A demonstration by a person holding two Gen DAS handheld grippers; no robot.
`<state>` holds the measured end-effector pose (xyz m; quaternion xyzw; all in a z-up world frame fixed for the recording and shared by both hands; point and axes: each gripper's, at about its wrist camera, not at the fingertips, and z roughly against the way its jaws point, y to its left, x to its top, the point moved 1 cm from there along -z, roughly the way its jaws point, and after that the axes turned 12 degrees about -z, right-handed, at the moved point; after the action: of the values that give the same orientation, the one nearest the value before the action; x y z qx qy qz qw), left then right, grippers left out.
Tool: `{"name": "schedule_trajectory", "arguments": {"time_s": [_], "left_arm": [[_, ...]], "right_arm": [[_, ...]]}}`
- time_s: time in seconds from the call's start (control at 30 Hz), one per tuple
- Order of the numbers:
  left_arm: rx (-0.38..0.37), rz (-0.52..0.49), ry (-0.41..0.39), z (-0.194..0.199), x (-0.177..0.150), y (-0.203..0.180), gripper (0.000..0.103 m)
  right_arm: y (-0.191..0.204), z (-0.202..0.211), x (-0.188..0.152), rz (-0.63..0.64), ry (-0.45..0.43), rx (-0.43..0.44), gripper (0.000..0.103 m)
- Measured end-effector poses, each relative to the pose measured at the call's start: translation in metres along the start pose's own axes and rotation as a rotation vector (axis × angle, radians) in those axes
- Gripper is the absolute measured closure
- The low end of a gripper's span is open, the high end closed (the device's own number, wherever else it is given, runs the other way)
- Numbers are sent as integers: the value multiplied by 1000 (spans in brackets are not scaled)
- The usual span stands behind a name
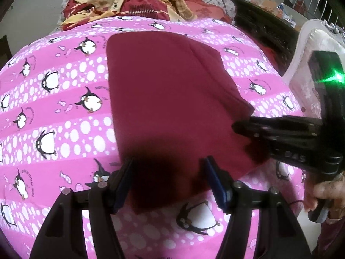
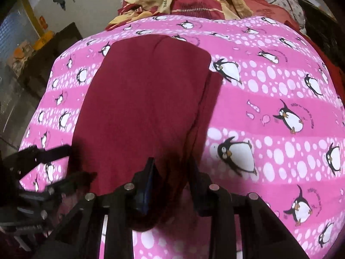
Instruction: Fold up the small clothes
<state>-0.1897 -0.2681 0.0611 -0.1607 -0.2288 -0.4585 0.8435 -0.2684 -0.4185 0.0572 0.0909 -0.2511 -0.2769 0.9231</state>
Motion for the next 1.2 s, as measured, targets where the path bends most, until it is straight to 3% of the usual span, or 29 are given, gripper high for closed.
{"name": "schedule_trajectory", "arguments": {"time_s": [0.13, 0.2, 0.27, 0.47, 0.7, 0.93, 1.03, 1.1, 1.2], "left_arm": [[11, 19, -12, 5, 0, 8, 37], [22, 25, -15, 7, 2, 12, 37], [35, 33, -19, 8, 5, 15, 37], [49, 51, -26, 9, 7, 21, 33], [50, 57, -16, 2, 9, 26, 31], [56, 77, -30, 1, 12, 30, 20], [62, 78, -30, 0, 13, 32, 20], [62, 82, -27, -1, 15, 32, 20], [66, 81, -31, -1, 17, 31, 20]], "right_arm": [[5, 35, 6, -16, -89, 30, 70], [8, 42, 14, -24, -119, 28, 63], [11, 41, 24, -38, -138, 9, 62], [12, 11, 36, -71, -108, -44, 62], [-1, -16, 9, -79, -49, -42, 63], [1, 7, 16, -83, -63, -13, 62], [0, 20, 22, -108, -107, 3, 56], [-1, 20, 27, -129, -115, 9, 45], [-4, 10, 30, -157, -89, 13, 44]]}}
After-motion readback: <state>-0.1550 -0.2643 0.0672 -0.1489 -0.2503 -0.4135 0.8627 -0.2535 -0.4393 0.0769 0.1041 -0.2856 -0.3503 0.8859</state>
